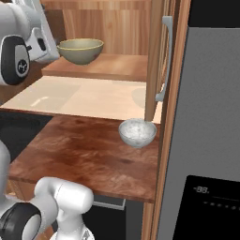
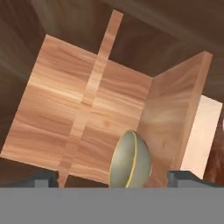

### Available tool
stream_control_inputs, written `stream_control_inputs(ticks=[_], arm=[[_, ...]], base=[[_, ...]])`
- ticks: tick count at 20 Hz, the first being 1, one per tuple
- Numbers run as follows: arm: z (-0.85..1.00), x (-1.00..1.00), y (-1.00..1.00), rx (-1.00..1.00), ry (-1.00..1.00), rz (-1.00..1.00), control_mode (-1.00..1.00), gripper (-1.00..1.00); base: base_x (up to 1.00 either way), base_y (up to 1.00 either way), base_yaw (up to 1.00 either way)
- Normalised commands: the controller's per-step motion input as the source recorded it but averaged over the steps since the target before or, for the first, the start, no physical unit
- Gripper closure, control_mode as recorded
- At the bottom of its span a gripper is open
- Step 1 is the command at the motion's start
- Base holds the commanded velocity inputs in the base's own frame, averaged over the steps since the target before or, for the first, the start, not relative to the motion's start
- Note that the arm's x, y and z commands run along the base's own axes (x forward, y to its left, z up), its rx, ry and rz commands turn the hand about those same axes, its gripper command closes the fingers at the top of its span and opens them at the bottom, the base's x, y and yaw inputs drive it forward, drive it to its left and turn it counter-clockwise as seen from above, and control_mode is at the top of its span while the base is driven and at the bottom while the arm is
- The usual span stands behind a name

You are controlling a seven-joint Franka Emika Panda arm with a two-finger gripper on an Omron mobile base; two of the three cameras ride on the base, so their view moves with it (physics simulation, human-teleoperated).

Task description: Open the cabinet. Pick the bowls from the counter and place them in the cabinet. Then close the cabinet.

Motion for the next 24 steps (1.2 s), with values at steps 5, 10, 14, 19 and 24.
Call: stream_control_inputs(ticks=[5,10,14,19,24], arm=[[-0.69,-1.0,-0.05,0.0,0.44,-0.05,-1.0,-1.0],[-0.58,-0.98,-0.05,0.0,0.55,-0.05,-1.0,-1.0],[-0.82,-0.74,-0.24,0.0,0.27,-0.04,-1.0,-1.0],[-0.84,-0.32,-0.2,0.0,0.01,-0.05,-1.0,-1.0],[-0.42,0.0,-0.14,0.0,0.0,-0.18,-1.0,-1.0]], base=[[0.0,0.0,0.0],[0.0,0.0,0.0],[0.0,0.0,0.0],[0.0,0.0,0.0],[0.0,0.0,0.0]])
